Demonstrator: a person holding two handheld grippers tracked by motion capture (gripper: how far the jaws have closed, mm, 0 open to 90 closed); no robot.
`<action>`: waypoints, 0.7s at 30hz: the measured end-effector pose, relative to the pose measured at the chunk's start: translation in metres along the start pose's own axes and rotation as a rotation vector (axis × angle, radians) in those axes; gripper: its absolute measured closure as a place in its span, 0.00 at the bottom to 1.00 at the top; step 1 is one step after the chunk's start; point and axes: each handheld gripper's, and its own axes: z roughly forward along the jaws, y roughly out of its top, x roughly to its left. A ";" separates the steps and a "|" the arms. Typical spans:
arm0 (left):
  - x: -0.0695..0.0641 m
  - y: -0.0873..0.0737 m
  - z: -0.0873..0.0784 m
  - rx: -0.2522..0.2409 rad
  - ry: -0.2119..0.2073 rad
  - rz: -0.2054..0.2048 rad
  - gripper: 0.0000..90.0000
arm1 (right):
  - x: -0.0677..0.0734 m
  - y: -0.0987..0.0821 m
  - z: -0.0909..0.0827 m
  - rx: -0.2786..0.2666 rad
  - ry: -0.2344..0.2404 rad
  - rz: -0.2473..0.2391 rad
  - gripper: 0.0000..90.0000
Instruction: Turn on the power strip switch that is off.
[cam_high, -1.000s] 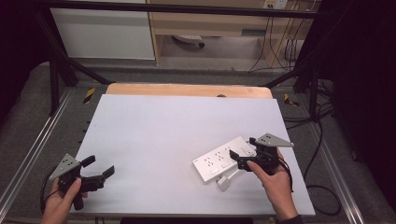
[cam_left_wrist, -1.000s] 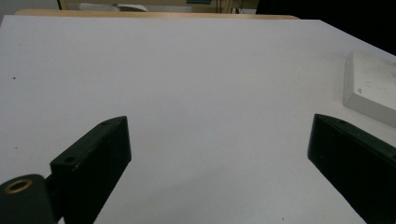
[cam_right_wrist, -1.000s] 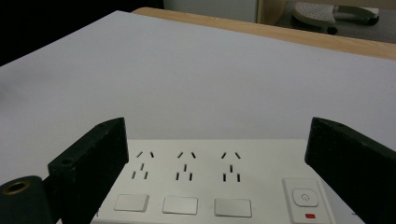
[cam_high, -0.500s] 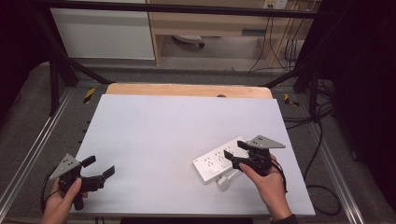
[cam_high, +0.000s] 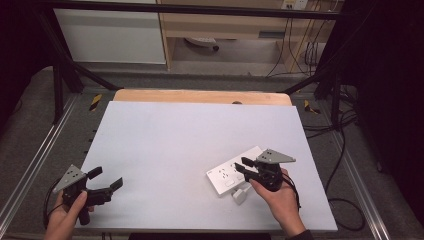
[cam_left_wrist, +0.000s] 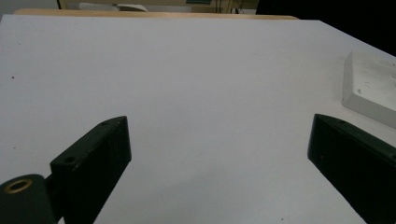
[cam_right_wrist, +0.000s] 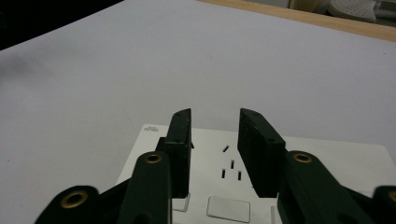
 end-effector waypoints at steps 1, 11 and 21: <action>0.000 0.000 0.000 0.000 0.001 0.002 0.07 | 0.000 -0.001 0.000 0.003 0.004 0.000 0.76; 0.000 0.001 0.000 -0.001 0.003 0.004 0.07 | 0.005 -0.009 0.009 0.011 0.030 0.005 0.89; 0.000 0.000 0.000 0.000 0.006 0.004 0.07 | 0.011 -0.015 0.012 0.012 0.039 -0.002 0.98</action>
